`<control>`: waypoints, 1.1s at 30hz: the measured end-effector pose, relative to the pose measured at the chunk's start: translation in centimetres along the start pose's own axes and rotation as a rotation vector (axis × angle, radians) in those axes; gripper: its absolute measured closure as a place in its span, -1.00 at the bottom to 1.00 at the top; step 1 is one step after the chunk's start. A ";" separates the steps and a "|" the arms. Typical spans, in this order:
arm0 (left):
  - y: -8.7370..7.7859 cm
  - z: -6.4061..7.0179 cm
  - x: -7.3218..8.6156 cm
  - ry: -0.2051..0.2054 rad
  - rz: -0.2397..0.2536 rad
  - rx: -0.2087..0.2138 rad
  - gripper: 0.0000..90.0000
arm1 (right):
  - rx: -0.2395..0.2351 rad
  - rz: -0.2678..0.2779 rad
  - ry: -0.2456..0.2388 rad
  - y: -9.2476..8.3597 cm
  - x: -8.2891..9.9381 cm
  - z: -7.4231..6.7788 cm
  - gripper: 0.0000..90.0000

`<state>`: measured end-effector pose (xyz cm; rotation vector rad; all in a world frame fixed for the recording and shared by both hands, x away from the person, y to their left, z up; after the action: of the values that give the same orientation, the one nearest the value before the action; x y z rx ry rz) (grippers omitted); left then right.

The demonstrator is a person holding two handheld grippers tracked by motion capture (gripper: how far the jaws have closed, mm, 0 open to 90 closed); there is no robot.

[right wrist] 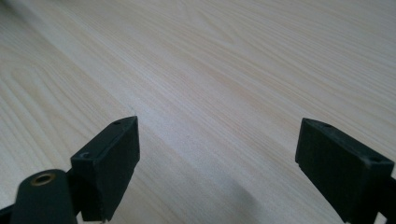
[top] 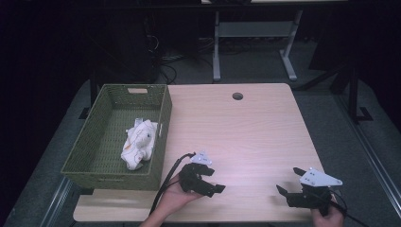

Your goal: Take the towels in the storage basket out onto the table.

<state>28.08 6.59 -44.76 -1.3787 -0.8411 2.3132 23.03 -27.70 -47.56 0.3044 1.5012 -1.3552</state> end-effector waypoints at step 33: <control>-6.4 -1.3 -6.1 -0.001 -0.058 0.024 -0.50 | 0.013 0.001 0.004 0.1 -0.4 -0.1 -0.70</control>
<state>31.96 8.64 -37.03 -1.3263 -0.8397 2.2728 23.22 -27.36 -47.35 0.3165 1.4962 -1.3646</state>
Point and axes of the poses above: each handheld gripper's, and its own axes: y roughly forward along the jaws, x roughly out of its underside, z roughly to its right, the point moved 2 cm from there along y, roughly forward along the jaws, and after that the axes turned 8 degrees about x, right-handed, at the moved point
